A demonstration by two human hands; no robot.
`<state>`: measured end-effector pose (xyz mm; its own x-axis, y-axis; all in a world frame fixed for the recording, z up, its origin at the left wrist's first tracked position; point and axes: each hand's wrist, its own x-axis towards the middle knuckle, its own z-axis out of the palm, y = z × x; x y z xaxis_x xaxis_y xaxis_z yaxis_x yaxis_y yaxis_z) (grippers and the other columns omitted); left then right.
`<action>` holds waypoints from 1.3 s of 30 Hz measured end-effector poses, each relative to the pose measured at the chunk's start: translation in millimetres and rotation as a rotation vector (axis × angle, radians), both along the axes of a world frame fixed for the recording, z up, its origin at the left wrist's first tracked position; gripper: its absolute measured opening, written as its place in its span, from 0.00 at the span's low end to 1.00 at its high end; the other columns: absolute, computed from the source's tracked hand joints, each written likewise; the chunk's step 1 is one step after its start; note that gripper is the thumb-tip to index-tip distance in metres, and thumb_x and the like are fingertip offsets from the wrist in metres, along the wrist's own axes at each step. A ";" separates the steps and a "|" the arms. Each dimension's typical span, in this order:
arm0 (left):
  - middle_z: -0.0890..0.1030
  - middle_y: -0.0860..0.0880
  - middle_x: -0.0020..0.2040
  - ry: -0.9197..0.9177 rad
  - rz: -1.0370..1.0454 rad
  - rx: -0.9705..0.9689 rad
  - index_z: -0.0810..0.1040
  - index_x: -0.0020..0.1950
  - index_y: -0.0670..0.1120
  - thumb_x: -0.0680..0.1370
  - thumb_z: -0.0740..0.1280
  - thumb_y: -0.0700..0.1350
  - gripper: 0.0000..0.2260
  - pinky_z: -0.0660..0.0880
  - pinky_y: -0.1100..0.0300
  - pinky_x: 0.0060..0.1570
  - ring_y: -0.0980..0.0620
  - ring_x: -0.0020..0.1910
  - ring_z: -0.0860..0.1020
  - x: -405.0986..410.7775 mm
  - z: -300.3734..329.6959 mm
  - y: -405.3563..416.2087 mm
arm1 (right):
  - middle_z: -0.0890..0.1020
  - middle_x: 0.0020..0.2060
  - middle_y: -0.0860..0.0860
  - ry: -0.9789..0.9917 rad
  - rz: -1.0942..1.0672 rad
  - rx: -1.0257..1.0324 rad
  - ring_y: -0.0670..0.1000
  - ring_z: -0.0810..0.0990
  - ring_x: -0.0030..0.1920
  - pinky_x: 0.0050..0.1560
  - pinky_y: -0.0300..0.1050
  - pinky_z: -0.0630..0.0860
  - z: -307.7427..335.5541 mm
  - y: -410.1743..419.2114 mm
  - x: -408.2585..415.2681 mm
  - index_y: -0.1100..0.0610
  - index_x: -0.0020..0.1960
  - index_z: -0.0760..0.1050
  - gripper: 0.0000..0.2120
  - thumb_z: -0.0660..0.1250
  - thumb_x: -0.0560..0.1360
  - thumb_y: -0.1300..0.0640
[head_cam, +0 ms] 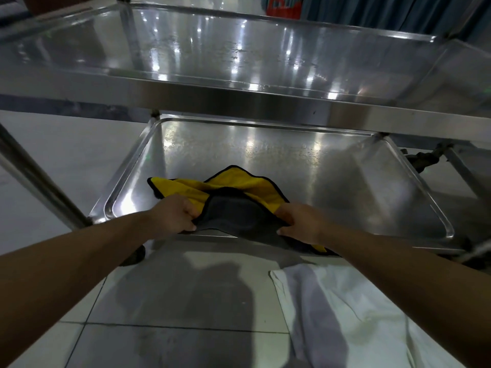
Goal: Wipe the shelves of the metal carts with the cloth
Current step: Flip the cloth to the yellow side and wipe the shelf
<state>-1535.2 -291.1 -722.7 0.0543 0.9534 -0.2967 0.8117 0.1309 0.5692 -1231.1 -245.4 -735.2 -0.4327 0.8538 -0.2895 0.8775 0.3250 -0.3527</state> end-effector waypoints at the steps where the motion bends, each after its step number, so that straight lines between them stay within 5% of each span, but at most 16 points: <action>1: 0.77 0.54 0.27 0.000 -0.023 -0.029 0.83 0.38 0.39 0.69 0.73 0.33 0.03 0.66 0.73 0.29 0.61 0.28 0.73 -3.9 3.6 0.0 | 0.80 0.53 0.53 0.000 -0.005 -0.016 0.53 0.78 0.51 0.49 0.46 0.75 0.0 0.3 2.5 0.52 0.60 0.75 0.16 0.68 0.75 0.46; 3: 0.82 0.53 0.32 0.065 -0.130 -0.087 0.85 0.40 0.41 0.70 0.71 0.30 0.07 0.70 0.73 0.34 0.63 0.30 0.76 -14.2 9.3 -1.0 | 0.81 0.48 0.53 0.033 -0.071 -0.047 0.51 0.78 0.46 0.47 0.46 0.74 0.0 1.7 5.1 0.52 0.53 0.78 0.18 0.61 0.77 0.39; 5: 0.84 0.43 0.40 0.109 -0.250 -0.121 0.85 0.39 0.37 0.71 0.68 0.28 0.09 0.75 0.63 0.44 0.59 0.36 0.79 -22.8 10.5 -5.1 | 0.81 0.48 0.53 0.052 -0.162 -0.046 0.50 0.77 0.44 0.46 0.46 0.71 0.2 4.9 5.2 0.54 0.52 0.78 0.24 0.53 0.79 0.37; 8: 0.84 0.45 0.46 0.183 -0.327 -0.166 0.86 0.42 0.39 0.73 0.65 0.29 0.11 0.75 0.57 0.56 0.47 0.49 0.81 -24.9 7.8 -12.6 | 0.80 0.53 0.55 0.034 -0.210 -0.002 0.51 0.76 0.47 0.47 0.46 0.72 -2.0 12.3 2.3 0.54 0.58 0.77 0.18 0.56 0.81 0.43; 12: 0.79 0.46 0.55 0.393 -0.258 -0.039 0.79 0.54 0.45 0.78 0.65 0.45 0.08 0.71 0.60 0.50 0.50 0.49 0.75 -13.3 2.9 -14.3 | 0.69 0.69 0.53 0.034 -0.083 0.057 0.57 0.71 0.65 0.59 0.48 0.71 -2.7 18.1 -5.6 0.46 0.72 0.66 0.21 0.60 0.80 0.55; 16: 0.71 0.47 0.62 0.453 -0.183 -0.026 0.69 0.66 0.48 0.75 0.69 0.57 0.24 0.71 0.53 0.58 0.47 0.61 0.71 -9.4 -11.9 -17.3 | 0.68 0.71 0.52 -0.155 0.083 0.114 0.60 0.66 0.67 0.62 0.52 0.68 -5.0 20.8 -12.9 0.44 0.74 0.61 0.25 0.58 0.79 0.59; 23: 0.74 0.50 0.53 0.454 -0.169 0.029 0.77 0.54 0.49 0.73 0.71 0.55 0.14 0.69 0.57 0.55 0.50 0.57 0.72 -10.0 -21.5 -12.9 | 0.75 0.61 0.54 -0.349 0.181 0.292 0.57 0.72 0.61 0.58 0.51 0.69 -2.8 17.5 -4.2 0.49 0.69 0.68 0.18 0.58 0.79 0.50; 26: 0.74 0.49 0.48 0.305 -0.146 0.066 0.74 0.49 0.48 0.75 0.71 0.50 0.09 0.71 0.55 0.51 0.48 0.52 0.74 -15.2 -12.9 -10.3 | 0.77 0.58 0.53 -0.341 0.167 0.329 0.57 0.72 0.60 0.57 0.50 0.67 3.7 15.4 8.4 0.49 0.66 0.71 0.16 0.58 0.79 0.49; 29: 0.74 0.48 0.37 0.137 -0.044 0.193 0.69 0.47 0.46 0.77 0.67 0.44 0.07 0.67 0.58 0.33 0.46 0.39 0.74 -20.0 7.2 -4.0 | 0.77 0.54 0.53 -0.203 0.084 0.441 0.57 0.71 0.58 0.52 0.49 0.65 16.4 16.2 22.1 0.51 0.59 0.75 0.12 0.58 0.80 0.50; 31: 0.77 0.47 0.38 0.092 0.003 0.326 0.71 0.50 0.46 0.77 0.68 0.42 0.07 0.67 0.60 0.32 0.48 0.35 0.74 -20.7 23.4 1.9 | 0.78 0.52 0.53 -0.129 0.024 0.520 0.57 0.71 0.56 0.50 0.49 0.64 27.5 17.0 27.0 0.53 0.56 0.75 0.10 0.57 0.80 0.52; 34: 0.82 0.44 0.49 0.073 0.067 0.457 0.77 0.61 0.45 0.77 0.69 0.41 0.13 0.69 0.60 0.43 0.49 0.42 0.77 -17.4 42.8 10.8 | 0.80 0.52 0.55 -0.116 -0.072 0.623 0.59 0.71 0.57 0.52 0.51 0.64 45.4 21.1 24.0 0.53 0.59 0.74 0.11 0.57 0.80 0.54; 39: 0.81 0.38 0.56 0.197 0.117 0.797 0.81 0.58 0.40 0.80 0.63 0.38 0.10 0.70 0.52 0.57 0.36 0.54 0.78 -19.5 69.7 24.4 | 0.81 0.49 0.56 -0.079 -0.204 0.783 0.61 0.72 0.55 0.49 0.50 0.63 77.9 31.2 15.9 0.54 0.59 0.75 0.13 0.55 0.81 0.52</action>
